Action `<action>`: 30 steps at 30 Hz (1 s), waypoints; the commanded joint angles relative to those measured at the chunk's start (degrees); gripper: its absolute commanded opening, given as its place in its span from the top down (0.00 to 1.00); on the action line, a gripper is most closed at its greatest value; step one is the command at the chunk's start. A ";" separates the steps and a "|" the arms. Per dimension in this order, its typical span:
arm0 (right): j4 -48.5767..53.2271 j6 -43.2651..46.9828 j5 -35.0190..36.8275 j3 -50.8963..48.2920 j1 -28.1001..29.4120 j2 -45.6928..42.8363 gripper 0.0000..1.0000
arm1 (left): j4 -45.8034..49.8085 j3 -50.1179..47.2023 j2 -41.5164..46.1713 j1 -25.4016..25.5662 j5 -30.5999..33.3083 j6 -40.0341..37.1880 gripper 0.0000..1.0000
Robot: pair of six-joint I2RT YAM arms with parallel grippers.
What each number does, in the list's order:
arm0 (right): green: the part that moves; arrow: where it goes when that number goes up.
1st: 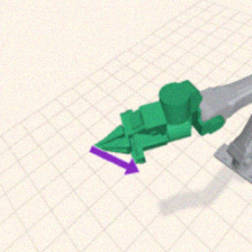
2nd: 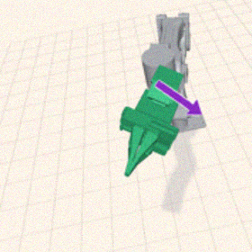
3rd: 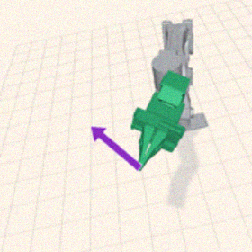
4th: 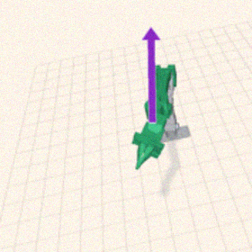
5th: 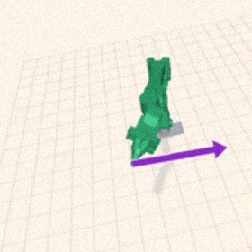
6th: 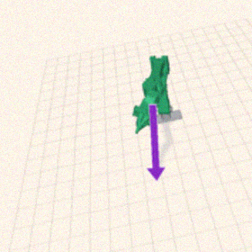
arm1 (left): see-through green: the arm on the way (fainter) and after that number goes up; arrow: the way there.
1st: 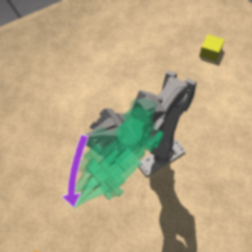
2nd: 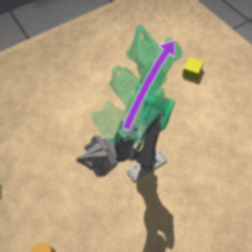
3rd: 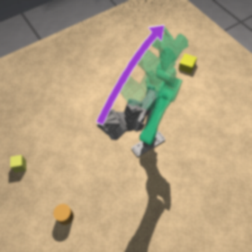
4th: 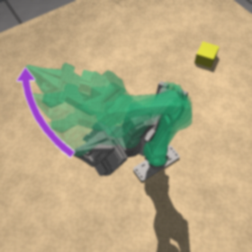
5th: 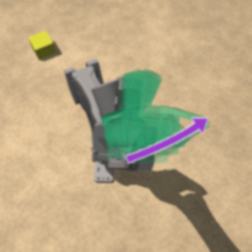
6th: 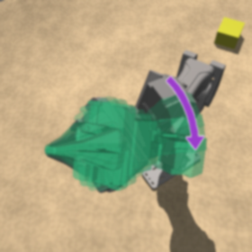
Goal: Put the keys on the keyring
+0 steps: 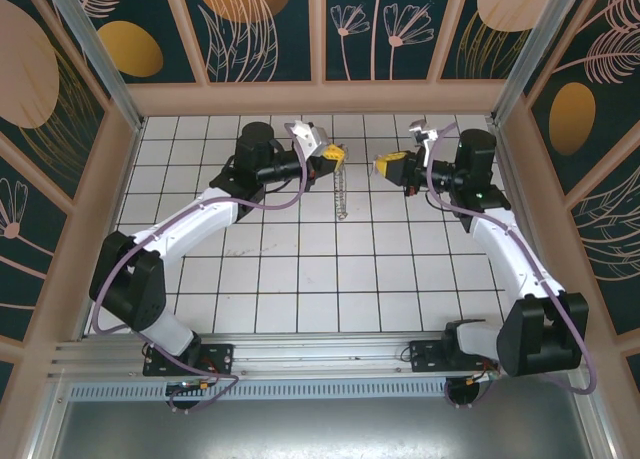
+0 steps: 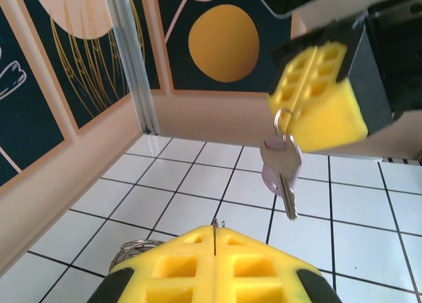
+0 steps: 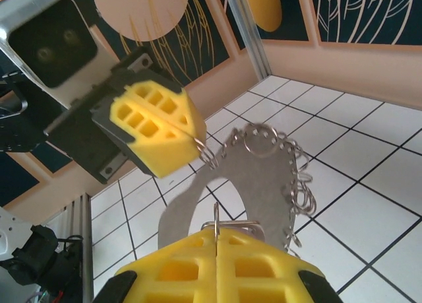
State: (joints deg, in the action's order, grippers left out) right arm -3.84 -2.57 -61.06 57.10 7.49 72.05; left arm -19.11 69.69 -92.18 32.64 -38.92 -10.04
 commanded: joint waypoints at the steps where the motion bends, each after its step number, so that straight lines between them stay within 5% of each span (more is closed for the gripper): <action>1: 3.76 4.49 -3.39 3.72 -0.32 1.53 1.00 | -0.38 2.87 -0.62 0.37 -2.12 -3.19 1.00; 30: 7.11 6.66 -3.53 10.96 6.05 8.67 1.00 | 1.93 6.58 -2.98 0.34 -4.98 -1.81 1.00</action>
State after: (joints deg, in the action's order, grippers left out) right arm 3.70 2.70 -63.96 65.69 12.75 80.05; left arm -16.14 73.95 -94.67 32.64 -42.06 -11.97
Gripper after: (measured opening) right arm 0.049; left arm 0.045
